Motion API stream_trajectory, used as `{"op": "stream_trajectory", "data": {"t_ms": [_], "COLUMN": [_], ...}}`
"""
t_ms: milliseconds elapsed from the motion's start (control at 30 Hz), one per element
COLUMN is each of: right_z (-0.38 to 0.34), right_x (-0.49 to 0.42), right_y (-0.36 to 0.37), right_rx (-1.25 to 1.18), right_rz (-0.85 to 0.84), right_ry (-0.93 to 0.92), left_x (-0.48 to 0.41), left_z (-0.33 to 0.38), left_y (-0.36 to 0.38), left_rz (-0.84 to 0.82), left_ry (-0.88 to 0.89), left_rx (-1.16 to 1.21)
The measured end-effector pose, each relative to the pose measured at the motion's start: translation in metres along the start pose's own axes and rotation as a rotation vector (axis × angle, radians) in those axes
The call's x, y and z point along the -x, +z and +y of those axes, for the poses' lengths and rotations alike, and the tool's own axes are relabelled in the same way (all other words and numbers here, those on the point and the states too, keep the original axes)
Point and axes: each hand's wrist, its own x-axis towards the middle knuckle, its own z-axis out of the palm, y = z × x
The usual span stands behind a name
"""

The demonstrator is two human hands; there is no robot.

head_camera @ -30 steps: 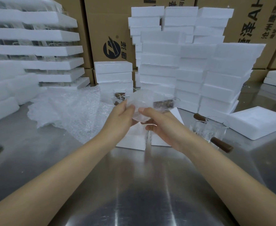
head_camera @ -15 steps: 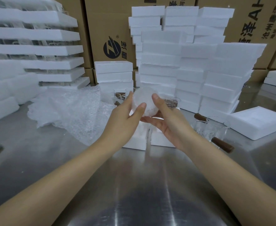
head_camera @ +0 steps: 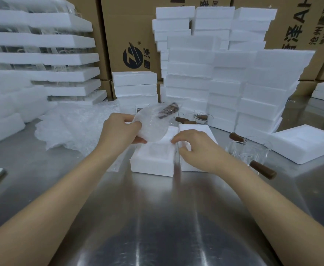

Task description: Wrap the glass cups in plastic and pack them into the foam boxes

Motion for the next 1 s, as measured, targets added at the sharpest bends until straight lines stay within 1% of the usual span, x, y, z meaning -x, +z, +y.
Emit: {"op": "stream_trajectory", "data": {"t_ms": [167,333,633,733,900,1000], "right_z": [-0.005,-0.007,-0.010,-0.013,-0.016,-0.017], "right_x": [0.002,0.002,0.002,0.003,0.002,0.001], "right_y": [0.001,0.003,0.011,0.011,0.014,0.017], "right_rx": [0.106,0.157,0.190,0.217,0.246,0.292], "right_rz": [-0.058,-0.017,0.096,0.128,0.188,0.219], "right_ry": [-0.096,-0.167,-0.104,-0.096,-0.080,-0.086], "left_x": [0.005,0.004,0.009,0.011,0.014,0.011], "left_z": [0.004,0.004,0.001,0.001,-0.001,0.001], "left_y": [-0.001,-0.001,0.004,0.006,0.011,0.008], "left_rz": [0.014,0.004,0.000,-0.046,-0.043,-0.088], "left_ry": [0.025,0.039,0.041,0.011,0.027,-0.052], "left_rx": [-0.187,-0.258,-0.542,-0.562,-0.670,-0.688]}}
